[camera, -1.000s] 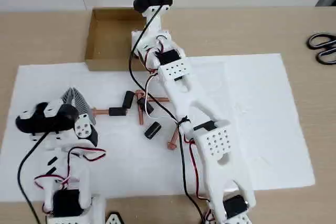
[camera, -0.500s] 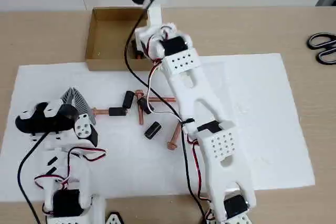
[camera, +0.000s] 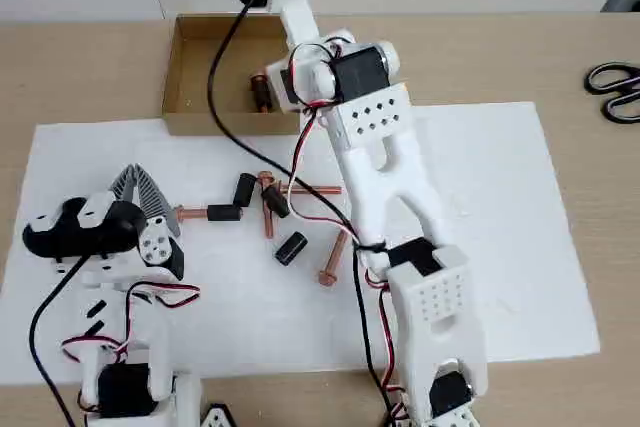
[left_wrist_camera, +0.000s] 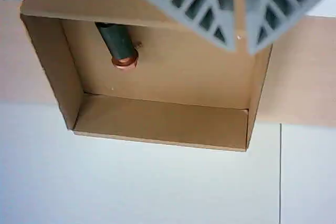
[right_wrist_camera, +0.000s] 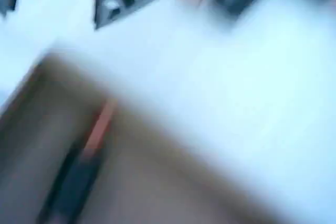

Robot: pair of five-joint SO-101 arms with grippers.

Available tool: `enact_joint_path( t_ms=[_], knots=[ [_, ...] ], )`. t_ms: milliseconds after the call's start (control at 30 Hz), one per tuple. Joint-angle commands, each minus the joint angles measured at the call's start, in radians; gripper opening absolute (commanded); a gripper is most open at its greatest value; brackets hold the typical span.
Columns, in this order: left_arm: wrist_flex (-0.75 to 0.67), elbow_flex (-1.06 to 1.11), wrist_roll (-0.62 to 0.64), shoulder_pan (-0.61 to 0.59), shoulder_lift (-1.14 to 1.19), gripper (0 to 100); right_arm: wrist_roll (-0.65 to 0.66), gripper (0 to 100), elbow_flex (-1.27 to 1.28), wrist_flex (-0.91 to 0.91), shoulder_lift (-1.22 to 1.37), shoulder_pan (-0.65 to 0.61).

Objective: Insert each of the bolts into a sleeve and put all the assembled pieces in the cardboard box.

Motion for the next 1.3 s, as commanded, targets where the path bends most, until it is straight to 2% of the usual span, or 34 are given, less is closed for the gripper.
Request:
enact_joint_path(
  t_ms=[0, 200, 400, 733, 1033, 1267],
  knots=[
    [0.003, -0.044, 0.0, -0.005, -0.012, 1, 0.002, 9.4, -0.038, 0.084, -0.099, -0.025],
    [0.112, -0.045, -0.002, -0.005, -0.012, 1, -0.227, 9.4, 0.057, 0.087, -0.174, -0.094],
    [0.216, -0.048, -0.002, -0.005, -0.012, 1, -0.311, 9.7, 0.224, 0.087, -0.292, -0.143],
    [0.381, -0.173, -0.002, -0.005, -0.012, 1, -0.459, 9.7, 0.704, 0.082, -0.582, -0.124],
    [0.476, -0.189, -0.002, -0.005, -0.012, 1, -0.856, 9.5, 0.984, 0.033, -0.588, -0.111],
    [0.477, -0.203, -0.002, -0.005, -0.012, 1, -0.911, 9.5, 1.025, -0.01, -0.588, -0.111]
  ],
)
